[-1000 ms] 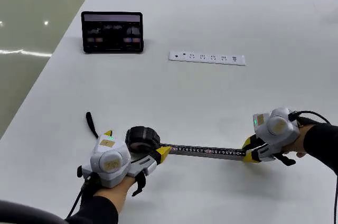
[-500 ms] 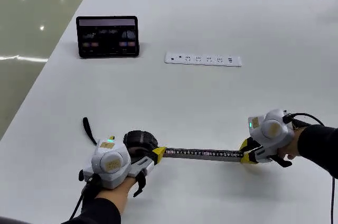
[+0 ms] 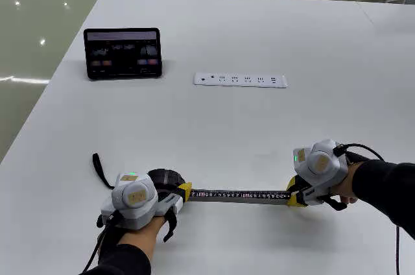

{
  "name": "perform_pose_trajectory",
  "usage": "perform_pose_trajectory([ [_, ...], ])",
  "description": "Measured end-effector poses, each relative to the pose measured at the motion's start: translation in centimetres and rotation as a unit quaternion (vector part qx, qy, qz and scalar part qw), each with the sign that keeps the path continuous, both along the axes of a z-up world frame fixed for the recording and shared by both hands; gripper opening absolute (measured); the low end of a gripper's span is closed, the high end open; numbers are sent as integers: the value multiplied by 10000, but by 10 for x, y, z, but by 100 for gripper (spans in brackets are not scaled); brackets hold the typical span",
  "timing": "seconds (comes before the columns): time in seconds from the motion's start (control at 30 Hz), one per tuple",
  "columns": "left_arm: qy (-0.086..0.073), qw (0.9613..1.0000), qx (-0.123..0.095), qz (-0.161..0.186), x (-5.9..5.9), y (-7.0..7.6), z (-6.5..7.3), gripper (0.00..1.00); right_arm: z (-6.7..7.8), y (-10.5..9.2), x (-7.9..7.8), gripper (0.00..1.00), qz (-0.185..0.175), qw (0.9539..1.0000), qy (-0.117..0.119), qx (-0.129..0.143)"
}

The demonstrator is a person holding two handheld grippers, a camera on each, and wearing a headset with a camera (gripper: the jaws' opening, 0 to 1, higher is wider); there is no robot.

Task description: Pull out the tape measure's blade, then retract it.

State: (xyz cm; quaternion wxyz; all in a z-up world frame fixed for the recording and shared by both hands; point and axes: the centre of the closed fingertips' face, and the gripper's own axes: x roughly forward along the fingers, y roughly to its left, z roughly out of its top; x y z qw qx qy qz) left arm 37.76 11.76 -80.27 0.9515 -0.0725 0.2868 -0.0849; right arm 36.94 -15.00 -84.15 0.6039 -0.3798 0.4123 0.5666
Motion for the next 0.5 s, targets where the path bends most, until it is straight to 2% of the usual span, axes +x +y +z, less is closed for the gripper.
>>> perform_pose_trajectory([
  [0.1, 54, 9999, 133, -54, -1, -1, -1, 61, 0, 0, 0, 10, 22, 10000, -21, -2],
  [0.3, 120, 9996, 238, -64, -2, 1, -3, 59, 0, 1, 0, 10, -44, 10000, 9, 10],
  [0.5, 157, 9997, 200, -73, -2, 2, -3, 58, 0, 1, 0, 10, -112, 9999, -2, 44],
])
